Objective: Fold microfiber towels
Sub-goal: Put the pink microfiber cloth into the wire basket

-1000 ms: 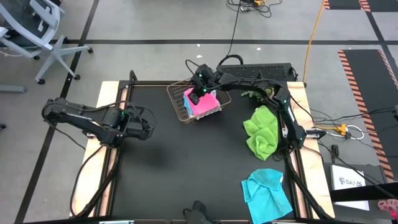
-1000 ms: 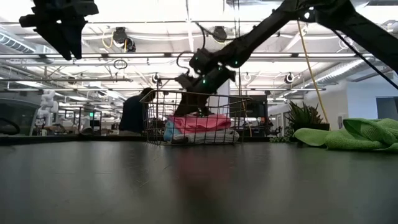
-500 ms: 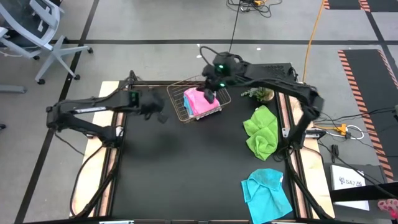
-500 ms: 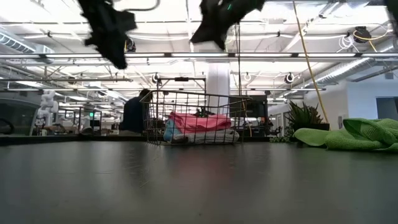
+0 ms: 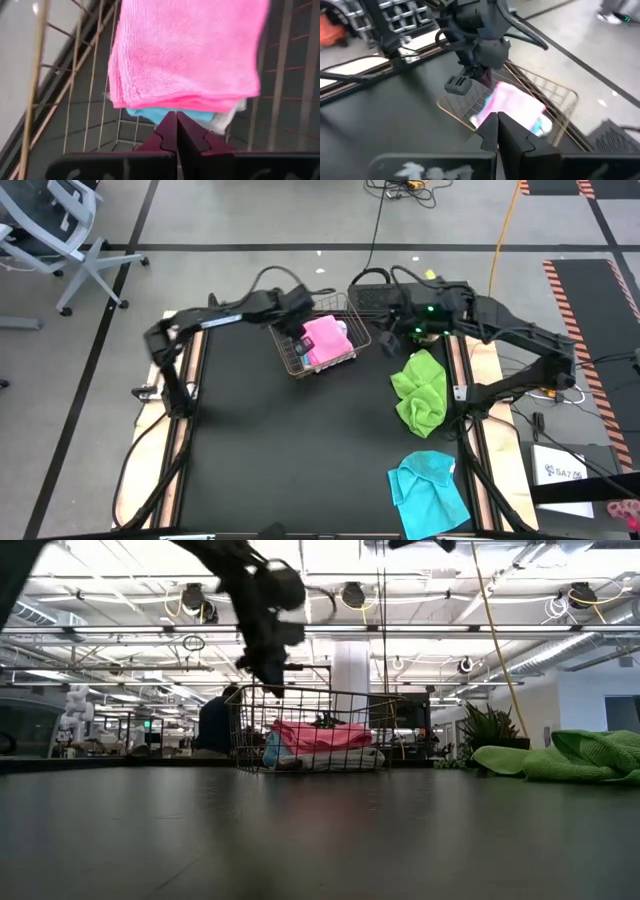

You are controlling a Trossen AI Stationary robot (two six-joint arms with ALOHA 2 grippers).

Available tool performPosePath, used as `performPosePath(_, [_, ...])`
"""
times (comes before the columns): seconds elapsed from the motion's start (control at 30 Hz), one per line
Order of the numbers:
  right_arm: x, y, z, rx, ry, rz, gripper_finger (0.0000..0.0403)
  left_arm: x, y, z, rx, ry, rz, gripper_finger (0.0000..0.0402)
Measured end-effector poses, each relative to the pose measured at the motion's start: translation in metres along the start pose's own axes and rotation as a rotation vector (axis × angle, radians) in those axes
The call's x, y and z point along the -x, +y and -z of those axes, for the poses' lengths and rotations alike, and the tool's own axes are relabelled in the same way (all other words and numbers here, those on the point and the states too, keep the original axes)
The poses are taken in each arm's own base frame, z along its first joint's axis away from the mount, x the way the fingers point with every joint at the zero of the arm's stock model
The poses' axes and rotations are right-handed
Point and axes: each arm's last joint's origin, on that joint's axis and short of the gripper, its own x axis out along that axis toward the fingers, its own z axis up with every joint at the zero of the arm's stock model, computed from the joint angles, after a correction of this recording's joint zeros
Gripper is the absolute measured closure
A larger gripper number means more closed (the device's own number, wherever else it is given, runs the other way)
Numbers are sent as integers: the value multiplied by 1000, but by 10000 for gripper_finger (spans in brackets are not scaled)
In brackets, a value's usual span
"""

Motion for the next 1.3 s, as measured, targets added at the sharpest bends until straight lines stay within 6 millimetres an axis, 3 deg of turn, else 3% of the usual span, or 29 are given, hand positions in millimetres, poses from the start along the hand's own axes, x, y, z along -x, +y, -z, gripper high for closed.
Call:
performPosePath(0.13, [-1, -6, 23, -61, 41, 30, 403, -14, 2, -28, -8, 56, -9, 400])
performPosePath(0.33, [-15, -10, 55, -127, 50, 24, 403, -40, 15, -41, 0, 165, -59, 401])
performPosePath(0.57, [-26, -12, 76, -162, -11, -53, 403, -87, 19, -28, 2, 350, -75, 401])
performPosePath(0.77, [-21, -14, 82, -188, -27, -79, 403, -111, 12, -15, -65, 486, -133, 401])
performPosePath(0.93, [-16, -15, 83, -189, -38, -83, 403, -101, 1, -21, -86, 433, -133, 401])
performPosePath(1.17, [-16, -15, 83, -184, -39, -83, 403, -58, -10, -37, -83, 274, -128, 400])
performPosePath(1.3, [-16, -15, 83, -182, -38, -83, 403, -46, -13, -45, -90, 187, -121, 400])
